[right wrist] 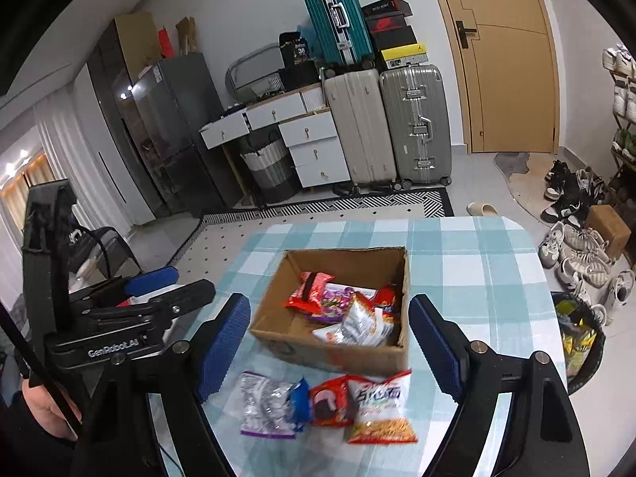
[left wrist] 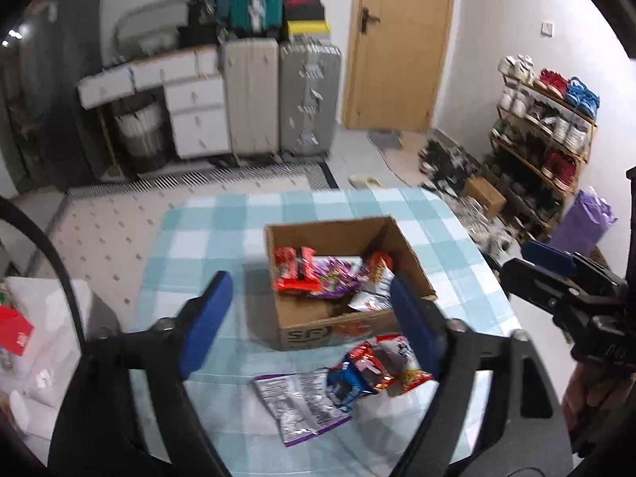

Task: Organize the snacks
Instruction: 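Withdraw both grippers from the box back toward the snack pile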

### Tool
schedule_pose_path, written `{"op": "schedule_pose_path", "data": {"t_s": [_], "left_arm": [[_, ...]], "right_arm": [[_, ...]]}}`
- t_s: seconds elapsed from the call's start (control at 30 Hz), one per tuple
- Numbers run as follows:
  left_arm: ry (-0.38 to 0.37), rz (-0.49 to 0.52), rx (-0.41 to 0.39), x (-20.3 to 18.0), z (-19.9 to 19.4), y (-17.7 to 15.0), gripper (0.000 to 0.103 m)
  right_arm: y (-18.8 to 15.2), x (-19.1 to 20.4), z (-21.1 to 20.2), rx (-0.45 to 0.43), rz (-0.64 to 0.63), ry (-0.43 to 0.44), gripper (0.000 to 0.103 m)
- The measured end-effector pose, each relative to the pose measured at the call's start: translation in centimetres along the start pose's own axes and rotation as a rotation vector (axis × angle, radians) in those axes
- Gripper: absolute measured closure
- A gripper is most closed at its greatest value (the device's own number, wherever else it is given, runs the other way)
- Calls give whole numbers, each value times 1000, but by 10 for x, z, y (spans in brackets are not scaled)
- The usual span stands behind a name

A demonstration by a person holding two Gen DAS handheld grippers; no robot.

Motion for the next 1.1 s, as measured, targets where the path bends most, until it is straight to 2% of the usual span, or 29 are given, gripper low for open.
{"op": "schedule_pose_path", "data": {"t_s": [0.07,0.33,0.5,0.7,0.77,0.83,1.0,1.1], "left_arm": [[32,-5,-42,6,-23,3,20],[56,-113,-79,30,-76,-5,20],[68,-64,-104,27,-95,-15,20],[41,-61,-147,23,-120,-31,18],[39,-68,-167,23,-124,-37,12],[27,-75,-188,24,-126,-46,1],[-1,-61,-148,25,-107,-76,1],[4,-57,-143,28,-92,-91,1]], "right_arm": [[2,4,-12,-21,4,2,19],[-2,23,-51,-56,40,46,17],[-9,32,-64,-75,36,61,17],[-20,41,-87,-124,55,85,17],[-27,41,-94,-148,60,86,10],[-35,40,-97,-163,69,86,6],[-72,29,-86,-108,166,87,5],[-96,25,-67,-63,159,88,5]]}}
Point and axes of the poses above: each gripper's, at about its wrist camera, not at the fingertips, and z roughly the way its jaws point, x to its left, y to its top, the point moved 10 cm from there along z, roughly the way its jaws point, and after that the axes turned 15 degrees about -x, right-handed, at the moved point
